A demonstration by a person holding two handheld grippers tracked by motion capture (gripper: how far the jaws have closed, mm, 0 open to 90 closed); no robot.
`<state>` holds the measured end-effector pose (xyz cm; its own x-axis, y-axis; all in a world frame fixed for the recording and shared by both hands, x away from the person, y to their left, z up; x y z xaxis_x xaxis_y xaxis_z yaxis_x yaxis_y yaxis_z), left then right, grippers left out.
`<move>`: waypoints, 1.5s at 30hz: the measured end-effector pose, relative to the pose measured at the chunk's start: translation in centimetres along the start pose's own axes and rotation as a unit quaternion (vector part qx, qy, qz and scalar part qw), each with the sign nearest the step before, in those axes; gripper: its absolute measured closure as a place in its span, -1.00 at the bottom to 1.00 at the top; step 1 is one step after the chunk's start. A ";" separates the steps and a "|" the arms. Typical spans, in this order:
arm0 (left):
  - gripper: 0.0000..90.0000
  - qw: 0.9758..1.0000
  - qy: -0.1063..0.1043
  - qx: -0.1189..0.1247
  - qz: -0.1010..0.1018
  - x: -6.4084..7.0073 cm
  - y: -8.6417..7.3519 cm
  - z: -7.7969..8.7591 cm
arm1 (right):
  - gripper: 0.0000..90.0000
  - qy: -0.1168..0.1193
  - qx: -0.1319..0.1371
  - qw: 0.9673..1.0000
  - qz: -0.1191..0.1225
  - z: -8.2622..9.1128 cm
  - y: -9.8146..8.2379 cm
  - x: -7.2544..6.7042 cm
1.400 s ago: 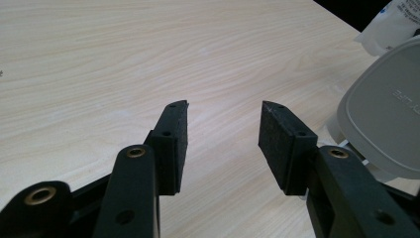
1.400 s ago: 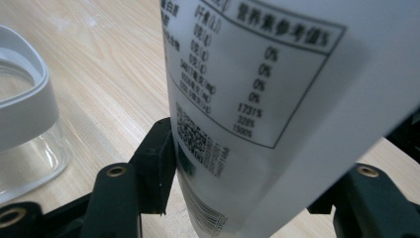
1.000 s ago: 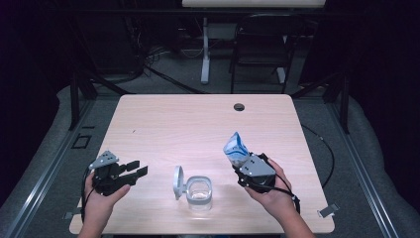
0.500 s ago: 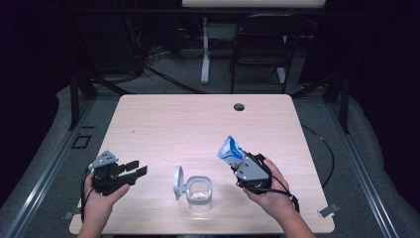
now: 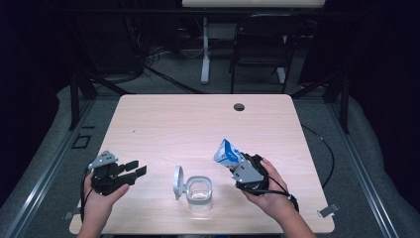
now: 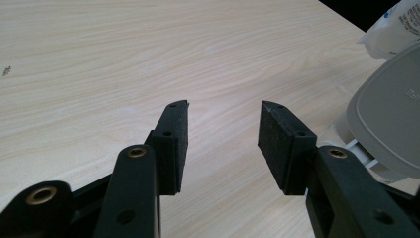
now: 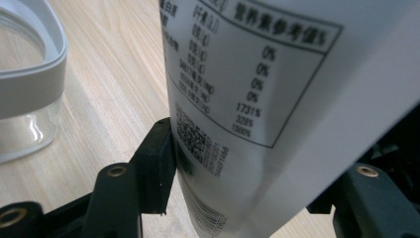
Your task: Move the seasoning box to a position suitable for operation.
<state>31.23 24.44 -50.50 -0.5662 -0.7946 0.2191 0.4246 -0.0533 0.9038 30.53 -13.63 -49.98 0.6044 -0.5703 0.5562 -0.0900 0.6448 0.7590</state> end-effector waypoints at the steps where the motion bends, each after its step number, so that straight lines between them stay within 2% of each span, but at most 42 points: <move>1: 0.22 1.000 0.000 -0.001 0.001 0.0 0.0 0.0 | -0.07 0.001 -0.003 1.000 0.006 0.0 0.1 0.0; 7: 0.22 1.000 0.001 -0.003 0.000 -0.1 -0.1 0.0 | -0.07 0.011 -0.011 0.999 0.028 0.1 0.3 -0.3; 10: 0.22 1.000 0.001 -0.001 0.001 -0.1 0.0 0.0 | -0.06 0.015 -0.020 0.999 0.046 0.2 0.5 -0.5; 11: 0.22 1.000 0.001 -0.001 0.000 -0.1 0.0 0.0 | -0.06 0.016 -0.014 0.999 0.043 0.2 0.6 -0.7; 18: 0.22 1.000 0.001 -0.001 0.001 -0.1 0.0 0.0 | -0.06 0.028 -0.027 0.997 0.070 0.2 0.8 -1.1; 25: 0.23 1.000 0.000 -0.001 0.000 -0.2 -0.1 0.0 | -0.06 0.035 -0.025 0.996 0.074 0.1 0.9 -1.5; 27: 0.23 1.000 0.001 -0.001 0.002 -0.2 -0.1 0.0 | -0.06 0.036 -0.032 0.995 0.086 0.1 0.9 -1.5; 29: 0.23 1.000 0.002 0.000 0.003 -0.2 0.0 0.1 | -0.06 0.039 -0.032 0.995 0.086 0.1 0.9 -1.6; 45: 0.23 1.000 0.003 0.001 0.003 -0.3 0.0 0.1 | -0.06 0.035 -0.028 0.994 0.100 -0.2 0.6 -1.9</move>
<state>31.31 24.77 -50.57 -0.5602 -0.7980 0.2222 0.4269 -0.0482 0.9030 29.49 -12.01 -50.62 0.6330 -0.3920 0.6676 -0.1712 0.7701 0.6145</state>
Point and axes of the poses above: each handheld gripper's, and its own axes: z roughly backward along the jaws, y roughly out of its top, x roughly to its right, the point moved 3 cm from there along -z, roughly forward along the jaws, and after that the axes turned 12 degrees about x, right-handed, at the moved point
